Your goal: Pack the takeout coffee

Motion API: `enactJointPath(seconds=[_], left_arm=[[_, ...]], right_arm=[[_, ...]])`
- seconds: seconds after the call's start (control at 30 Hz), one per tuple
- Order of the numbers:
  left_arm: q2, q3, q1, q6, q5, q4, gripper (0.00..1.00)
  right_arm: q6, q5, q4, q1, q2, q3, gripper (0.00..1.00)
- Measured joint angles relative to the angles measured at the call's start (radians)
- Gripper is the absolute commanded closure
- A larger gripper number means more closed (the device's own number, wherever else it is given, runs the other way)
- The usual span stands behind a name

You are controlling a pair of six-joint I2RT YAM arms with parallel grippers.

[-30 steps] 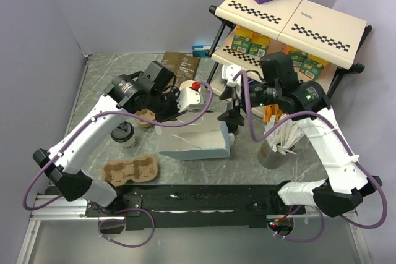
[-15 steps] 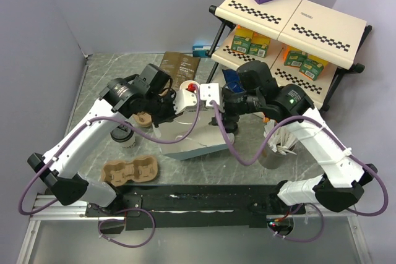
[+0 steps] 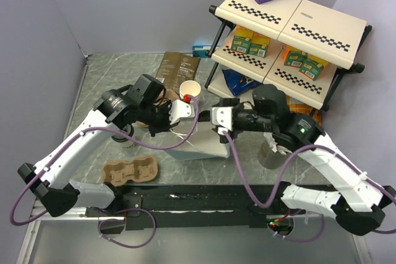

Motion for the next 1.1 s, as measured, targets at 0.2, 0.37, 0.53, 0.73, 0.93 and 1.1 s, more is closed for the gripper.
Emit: enactJointPath(seconds=[0.2,0.37,0.53,0.73,0.93,1.1], left_arm=[[-0.038,-0.047,0.008,0.01,0.108,0.032,0.79],[-0.031,-0.043,0.008,0.003,0.14,0.037,0.75],[-0.024,-0.027,0.013,-0.022,0.14,0.045,0.54],[-0.007,-0.023,0.039,-0.056,0.14,0.057,0.45],[0.01,-0.02,0.052,-0.07,0.139,0.072,0.43],[0.017,-0.012,0.067,-0.084,0.144,0.083,0.43]], right_arm=[[-0.057,-0.036,0.042,0.003,-0.022,0.007,0.27],[-0.082,-0.042,-0.011,0.014,0.054,0.067,0.29],[-0.07,-0.029,-0.04,0.03,0.102,0.117,0.29],[-0.007,-0.023,-0.112,0.034,0.136,0.245,0.3],[0.082,-0.066,-0.254,0.034,0.177,0.387,0.31],[0.135,-0.101,-0.388,0.035,0.214,0.428,0.3]])
